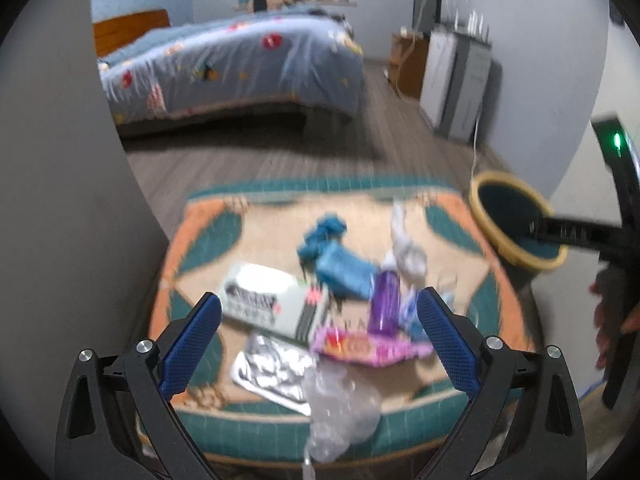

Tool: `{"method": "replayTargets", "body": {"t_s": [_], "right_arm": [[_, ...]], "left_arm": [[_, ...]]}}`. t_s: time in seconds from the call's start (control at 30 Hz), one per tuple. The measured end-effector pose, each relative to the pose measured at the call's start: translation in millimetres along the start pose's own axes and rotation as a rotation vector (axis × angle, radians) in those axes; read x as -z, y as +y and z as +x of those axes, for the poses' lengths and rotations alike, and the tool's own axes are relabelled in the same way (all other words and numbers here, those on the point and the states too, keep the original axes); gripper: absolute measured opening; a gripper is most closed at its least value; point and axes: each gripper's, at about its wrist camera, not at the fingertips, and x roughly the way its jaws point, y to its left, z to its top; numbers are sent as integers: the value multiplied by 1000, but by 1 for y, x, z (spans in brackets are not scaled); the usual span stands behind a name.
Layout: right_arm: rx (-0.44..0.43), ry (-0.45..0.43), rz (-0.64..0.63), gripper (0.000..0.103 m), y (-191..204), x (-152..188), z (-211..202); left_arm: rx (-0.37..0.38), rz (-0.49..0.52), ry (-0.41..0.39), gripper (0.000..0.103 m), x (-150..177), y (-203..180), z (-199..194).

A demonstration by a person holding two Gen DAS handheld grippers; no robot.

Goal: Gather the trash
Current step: 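Move both open tools back over the cushion, then grasp the clear plastic bag with left tool while right tool grasps blue face mask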

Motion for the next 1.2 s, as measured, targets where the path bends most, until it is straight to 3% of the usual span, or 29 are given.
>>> {"method": "replayTargets", "body": {"t_s": [0.2,0.47,0.6,0.67,0.73,0.87,0.9,0.93,0.97,1.0,1.03,1.2], "right_arm": [[4,121,-4,97,5,19,28],[-5,183,-70,97,20,28,46],[-25,227,-119,97,35,36,62],[-41,239,-137,96,42,38,67],[-73,267,-153,83,49,40,74],[-126,319,-157,69,55,44,86],[-144,329,-148,61,55,44,88],[-166,344,-141,45,56,44,89],[-189,362,-139,37,57,45,90],[-198,365,-141,23,58,45,90],[-208,364,-145,15,60,45,89],[-215,319,-156,5,60,37,77]], "left_arm": [[18,19,131,97,30,-9,38],[-2,-12,314,94,52,-4,74],[19,-9,362,93,59,-8,81],[34,-5,393,81,63,-10,87],[61,-23,430,72,67,-8,93],[55,-35,469,57,71,-5,101],[52,-42,473,55,71,-4,102],[53,-59,476,50,71,-1,103],[53,-67,473,43,71,1,104],[54,-73,469,40,69,3,103],[53,-73,463,35,68,4,102],[25,-59,377,27,52,8,87]]}}
